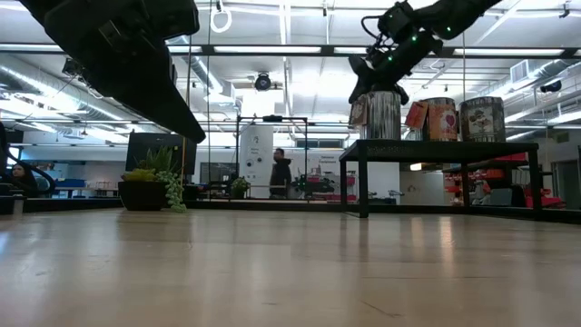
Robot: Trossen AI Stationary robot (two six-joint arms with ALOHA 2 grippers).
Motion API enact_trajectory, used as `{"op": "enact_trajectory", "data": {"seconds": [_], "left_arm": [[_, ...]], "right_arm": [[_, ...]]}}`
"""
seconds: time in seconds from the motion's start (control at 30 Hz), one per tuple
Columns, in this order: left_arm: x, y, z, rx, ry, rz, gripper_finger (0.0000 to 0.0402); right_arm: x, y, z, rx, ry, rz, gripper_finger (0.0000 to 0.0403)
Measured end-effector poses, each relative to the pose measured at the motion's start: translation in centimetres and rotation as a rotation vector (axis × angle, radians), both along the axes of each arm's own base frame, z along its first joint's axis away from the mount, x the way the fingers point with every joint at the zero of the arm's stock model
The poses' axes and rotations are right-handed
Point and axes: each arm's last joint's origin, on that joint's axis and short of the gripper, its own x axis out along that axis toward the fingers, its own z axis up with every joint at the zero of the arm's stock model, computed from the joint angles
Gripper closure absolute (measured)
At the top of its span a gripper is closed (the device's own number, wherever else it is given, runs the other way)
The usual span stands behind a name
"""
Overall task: Pick & Place candle stick holders
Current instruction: Put the pink glass candle holder on the shelf
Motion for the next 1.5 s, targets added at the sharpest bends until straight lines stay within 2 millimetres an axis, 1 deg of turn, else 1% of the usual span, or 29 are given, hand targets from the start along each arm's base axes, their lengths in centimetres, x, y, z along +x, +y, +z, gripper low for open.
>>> {"op": "enact_trajectory", "data": {"seconds": [0.13, 0.23, 0.4, 0.73, 1.37, 1.4, 1.5], "left_arm": [[0.0, 0.0, 0.0, -0.001, -0.001, 0.000, 0.0388], [0.0, 0.0, 0.0, -0.001, -0.002, 0.000, 0.0388], [0.0, 0.0, 0.0, -0.002, -0.004, -0.001, 0.0388], [0.0, 0.0, 0.0, -0.003, -0.005, -0.001, 0.0388], [0.0, 0.0, 0.0, -0.003, -0.004, 0.000, 0.0388], [0.0, 0.0, 0.0, -0.002, -0.004, -0.001, 0.0388], [0.0, 0.0, 0.0, -0.002, -0.004, -0.001, 0.0388]], "right_arm": [[-0.4, 0.0, -1.0, -0.013, -0.027, 0.002, 0.0254], [-0.8, 0.1, -1.1, -0.006, -0.028, -0.001, 0.0254], [-0.9, 0.3, -2.0, 0.010, 0.001, -0.001, 0.0254], [-1.1, 0.2, -3.2, 0.013, 0.003, -0.010, 0.0254], [-1.2, 0.2, -3.2, 0.011, 0.004, -0.021, 0.0253], [-1.2, 0.2, -3.2, 0.011, 0.003, -0.022, 0.0245], [-1.2, 0.2, -3.2, 0.011, -0.001, -0.023, 0.0201]]}}
